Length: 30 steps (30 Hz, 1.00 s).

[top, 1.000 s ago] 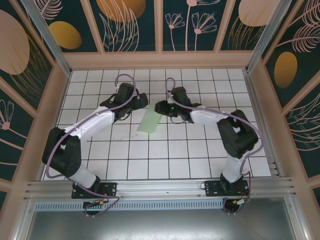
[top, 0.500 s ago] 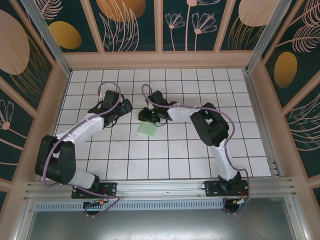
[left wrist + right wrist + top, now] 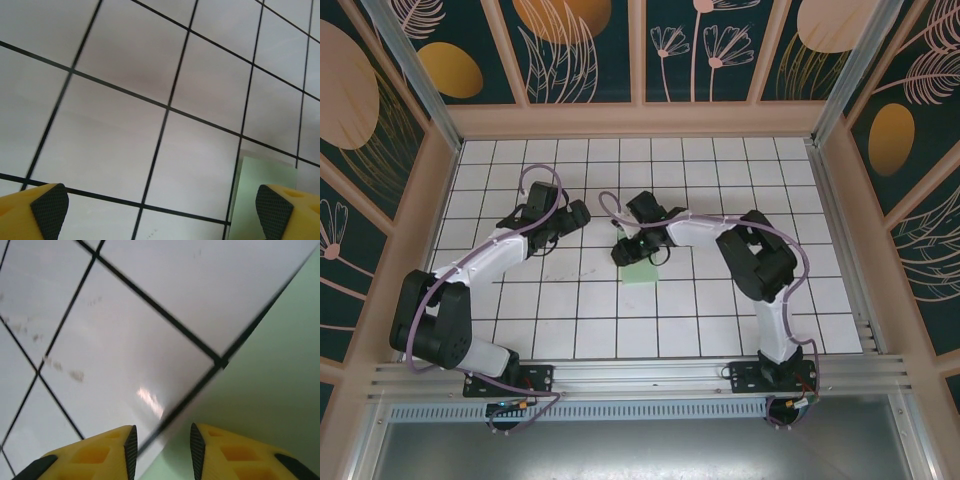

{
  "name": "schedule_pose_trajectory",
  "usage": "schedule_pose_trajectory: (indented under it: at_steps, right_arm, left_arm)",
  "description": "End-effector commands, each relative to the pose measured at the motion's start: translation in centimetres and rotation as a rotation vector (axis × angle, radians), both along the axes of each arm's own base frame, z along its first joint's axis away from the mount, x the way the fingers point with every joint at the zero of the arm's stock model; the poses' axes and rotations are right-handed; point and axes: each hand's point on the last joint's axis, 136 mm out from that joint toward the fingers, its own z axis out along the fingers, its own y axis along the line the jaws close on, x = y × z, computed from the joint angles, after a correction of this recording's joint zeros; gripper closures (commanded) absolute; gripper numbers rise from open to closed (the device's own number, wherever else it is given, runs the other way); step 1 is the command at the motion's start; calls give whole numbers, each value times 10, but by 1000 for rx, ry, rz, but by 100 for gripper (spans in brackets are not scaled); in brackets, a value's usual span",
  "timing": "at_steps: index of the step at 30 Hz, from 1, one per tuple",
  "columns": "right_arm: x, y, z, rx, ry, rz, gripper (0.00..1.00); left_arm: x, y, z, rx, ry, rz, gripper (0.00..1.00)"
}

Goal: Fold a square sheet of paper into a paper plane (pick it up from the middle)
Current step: Move the paper to the center of the table, then third fold the triangle at the center of the table.

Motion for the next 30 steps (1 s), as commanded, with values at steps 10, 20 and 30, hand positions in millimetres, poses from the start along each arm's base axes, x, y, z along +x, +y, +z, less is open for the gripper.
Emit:
schedule_pose_trajectory:
  at_steps: [10, 20, 30]
  right_arm:
    - [5, -87, 91, 245, 76, -565, 36]
    - [-18, -101, 67, 343, 262, -656, 31]
    - [-22, -97, 36, 307, 322, -640, 36]
  left_arm:
    - [-13, -83, 12, -400, -52, -307, 37]
    - [-11, -135, -4, -452, 2, -401, 52]
    - [-9, -144, -27, -476, 58, -393, 56]
